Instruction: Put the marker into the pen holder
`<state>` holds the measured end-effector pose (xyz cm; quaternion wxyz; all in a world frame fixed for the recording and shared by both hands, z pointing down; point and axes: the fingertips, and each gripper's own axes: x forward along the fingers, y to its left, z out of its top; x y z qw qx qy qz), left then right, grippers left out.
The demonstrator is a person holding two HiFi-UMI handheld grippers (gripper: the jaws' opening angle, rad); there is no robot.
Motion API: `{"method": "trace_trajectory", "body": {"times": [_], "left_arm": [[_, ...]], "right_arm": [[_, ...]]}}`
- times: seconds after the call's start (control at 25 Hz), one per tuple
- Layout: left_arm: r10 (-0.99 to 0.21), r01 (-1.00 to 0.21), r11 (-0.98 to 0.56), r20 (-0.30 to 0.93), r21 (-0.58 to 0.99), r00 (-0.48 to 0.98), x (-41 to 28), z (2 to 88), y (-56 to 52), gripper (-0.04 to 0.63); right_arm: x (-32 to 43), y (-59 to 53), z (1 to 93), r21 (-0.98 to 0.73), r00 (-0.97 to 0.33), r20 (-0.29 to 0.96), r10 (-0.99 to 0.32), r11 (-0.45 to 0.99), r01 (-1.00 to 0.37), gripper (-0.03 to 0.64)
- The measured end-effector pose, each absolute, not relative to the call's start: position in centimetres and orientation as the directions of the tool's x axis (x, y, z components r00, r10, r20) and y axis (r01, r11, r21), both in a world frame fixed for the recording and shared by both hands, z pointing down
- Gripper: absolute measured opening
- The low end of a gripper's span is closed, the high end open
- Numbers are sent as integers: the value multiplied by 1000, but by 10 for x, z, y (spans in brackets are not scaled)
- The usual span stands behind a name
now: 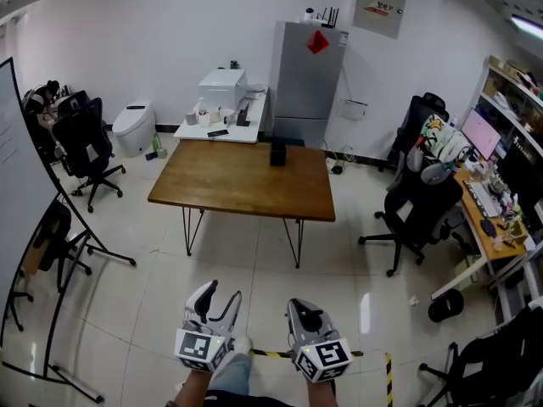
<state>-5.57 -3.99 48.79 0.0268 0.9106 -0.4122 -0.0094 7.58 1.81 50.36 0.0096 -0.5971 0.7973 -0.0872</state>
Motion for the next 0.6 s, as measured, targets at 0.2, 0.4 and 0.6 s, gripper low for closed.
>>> {"method": "trace_trajectory", "body": {"times": [0.2, 0.4, 0.6], "left_arm": [[-709, -707, -706, -57, 43, 703, -24, 462, -154, 223], [-694, -690, -720, -79, 73, 716, -18, 443, -255, 207], [-694, -691, -718, -20, 87, 719, -8, 468, -335, 204]], "right_arm": [[91, -109, 473, -85, -291, 63, -955, 285, -955, 5], [91, -207, 454, -84, -306, 72, -949, 300, -950, 5], [121, -274, 480, -114, -274, 136, -952, 259, -959, 5]]}}
